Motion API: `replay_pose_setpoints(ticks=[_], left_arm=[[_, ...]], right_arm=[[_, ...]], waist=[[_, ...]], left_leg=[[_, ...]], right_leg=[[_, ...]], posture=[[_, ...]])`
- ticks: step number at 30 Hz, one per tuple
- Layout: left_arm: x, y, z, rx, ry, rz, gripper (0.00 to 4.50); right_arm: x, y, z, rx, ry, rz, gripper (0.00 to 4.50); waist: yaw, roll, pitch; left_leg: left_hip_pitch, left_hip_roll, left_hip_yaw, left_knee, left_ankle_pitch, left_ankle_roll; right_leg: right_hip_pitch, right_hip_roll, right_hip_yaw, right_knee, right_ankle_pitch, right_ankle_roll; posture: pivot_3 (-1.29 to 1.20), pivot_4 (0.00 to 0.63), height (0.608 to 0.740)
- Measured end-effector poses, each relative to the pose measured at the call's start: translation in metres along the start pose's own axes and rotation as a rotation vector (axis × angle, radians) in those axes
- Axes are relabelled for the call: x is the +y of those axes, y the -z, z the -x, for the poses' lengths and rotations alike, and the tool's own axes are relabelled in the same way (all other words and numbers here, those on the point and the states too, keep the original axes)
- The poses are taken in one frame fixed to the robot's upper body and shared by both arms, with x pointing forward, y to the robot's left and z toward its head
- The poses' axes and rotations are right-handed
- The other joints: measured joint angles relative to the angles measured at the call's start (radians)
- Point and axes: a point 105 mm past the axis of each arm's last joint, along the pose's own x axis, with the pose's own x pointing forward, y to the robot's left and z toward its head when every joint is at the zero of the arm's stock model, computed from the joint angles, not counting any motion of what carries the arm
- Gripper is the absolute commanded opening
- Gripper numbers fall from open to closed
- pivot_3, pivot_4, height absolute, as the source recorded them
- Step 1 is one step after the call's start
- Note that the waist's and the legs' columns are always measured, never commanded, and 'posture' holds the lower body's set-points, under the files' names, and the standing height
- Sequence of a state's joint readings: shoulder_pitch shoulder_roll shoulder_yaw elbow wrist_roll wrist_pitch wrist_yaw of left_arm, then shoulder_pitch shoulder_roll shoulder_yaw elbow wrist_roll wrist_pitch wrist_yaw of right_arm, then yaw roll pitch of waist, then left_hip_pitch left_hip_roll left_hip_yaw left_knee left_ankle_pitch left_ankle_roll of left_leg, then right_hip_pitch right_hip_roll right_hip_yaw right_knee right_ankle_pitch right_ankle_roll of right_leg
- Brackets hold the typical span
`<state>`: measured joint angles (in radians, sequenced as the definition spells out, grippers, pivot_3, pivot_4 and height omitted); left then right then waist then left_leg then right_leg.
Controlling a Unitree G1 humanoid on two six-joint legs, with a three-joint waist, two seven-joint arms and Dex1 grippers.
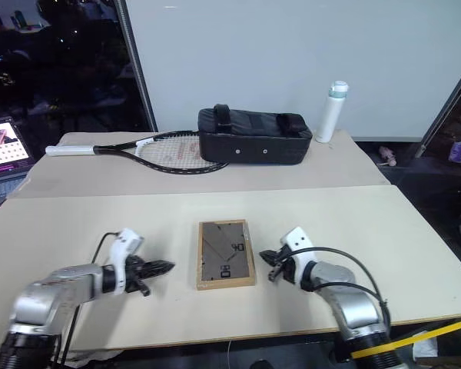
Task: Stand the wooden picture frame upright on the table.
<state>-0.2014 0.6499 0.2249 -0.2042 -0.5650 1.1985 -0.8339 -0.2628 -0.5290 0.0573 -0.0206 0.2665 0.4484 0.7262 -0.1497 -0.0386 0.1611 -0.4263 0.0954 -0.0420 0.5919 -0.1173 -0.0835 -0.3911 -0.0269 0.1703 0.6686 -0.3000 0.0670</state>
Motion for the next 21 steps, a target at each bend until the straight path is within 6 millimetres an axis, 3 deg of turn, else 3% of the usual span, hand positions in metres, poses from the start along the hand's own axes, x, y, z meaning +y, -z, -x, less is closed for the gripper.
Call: replay_pose_setpoints(ticks=[3, 5, 6, 7, 9, 13, 18, 21], left_arm=[[-0.007, 0.001, 0.031, 0.105, 0.049, 0.185, 0.86], [-0.031, -0.004, 0.036, 0.091, 0.218, 0.219, 1.71], [-0.033, -0.004, 0.036, 0.094, 0.235, 0.223, 1.74], [-0.04, -0.001, 0.034, 0.118, 0.281, 0.248, 2.41], [-0.043, -0.001, 0.026, 0.134, 0.311, 0.284, 2.87], [-0.059, -0.009, -0.003, 0.125, 0.372, 0.282, 4.38], [-0.074, -0.017, -0.047, 0.145, 0.364, 0.28, 4.44], [-0.083, -0.018, -0.06, 0.177, 0.352, 0.244, 4.44]], right_arm=[[-0.021, -0.009, 0.02, 0.017, -0.002, 0.049, 0.0], [-0.023, -0.014, 0.024, 0.014, -0.029, 0.075, 0.0], [-0.022, -0.015, 0.024, 0.012, -0.034, 0.078, 0.0], [-0.018, -0.015, 0.022, 0.011, -0.072, 0.088, 0.0], [-0.01, -0.01, 0.02, 0.026, -0.125, 0.088, 0.0], [0.01, -0.005, 0.012, 0.039, -0.219, 0.09, 0.0], [0.027, -0.013, 0.003, -0.002, -0.256, 0.077, 0.0], [0.03, -0.016, 0.002, -0.008, -0.251, 0.079, 0.0]], waist=[[0.004, 0.0, 0.006], [0.008, 0.0, 0.006], [0.009, 0.0, 0.006], [0.014, 0.0, 0.006], [0.028, 0.0, 0.007], [0.054, 0.0, 0.007], [0.081, 0.0, 0.007], [0.084, 0.001, 0.007]], left_leg=[[-0.004, 0.0, 0.0, 0.0, 0.0, 0.0], [-0.006, 0.0, 0.0, -0.001, 0.0, -0.001], [-0.006, 0.0, 0.0, -0.001, -0.001, -0.001], [-0.006, 0.0, 0.0, -0.002, -0.001, -0.001], [-0.012, 0.0, -0.001, -0.002, -0.001, -0.001], [-0.017, 0.0, -0.001, 0.001, -0.001, -0.001], [-0.017, -0.001, -0.002, 0.003, 0.0, -0.001], [-0.017, -0.001, -0.003, 0.003, 0.0, -0.001]], right_leg=[[-0.004, 0.0, 0.0, -0.001, -0.001, 0.001], [-0.005, 0.0, -0.001, -0.002, -0.001, 0.001], [-0.005, 0.0, -0.001, -0.002, -0.001, 0.001], [-0.006, 0.0, -0.001, -0.002, 0.001, 0.006], [-0.011, 0.0, -0.001, -0.001, 0.002, 0.008], [-0.013, 0.0, -0.002, -0.003, 0.003, 0.01], [-0.012, 0.0, -0.003, -0.002, 0.005, 0.01], [-0.011, 0.0, -0.003, -0.003, 0.005, 0.01]], posture=[[0.0, 0.15, 0.696], [0.0, 0.15, 0.696], [0.0, 0.15, 0.696], [0.0, 0.15, 0.696], [0.0, 0.15, 0.696], [0.0, 0.15, 0.696], [0.0, 0.15, 0.696], [0.0, 0.15, 0.696]])
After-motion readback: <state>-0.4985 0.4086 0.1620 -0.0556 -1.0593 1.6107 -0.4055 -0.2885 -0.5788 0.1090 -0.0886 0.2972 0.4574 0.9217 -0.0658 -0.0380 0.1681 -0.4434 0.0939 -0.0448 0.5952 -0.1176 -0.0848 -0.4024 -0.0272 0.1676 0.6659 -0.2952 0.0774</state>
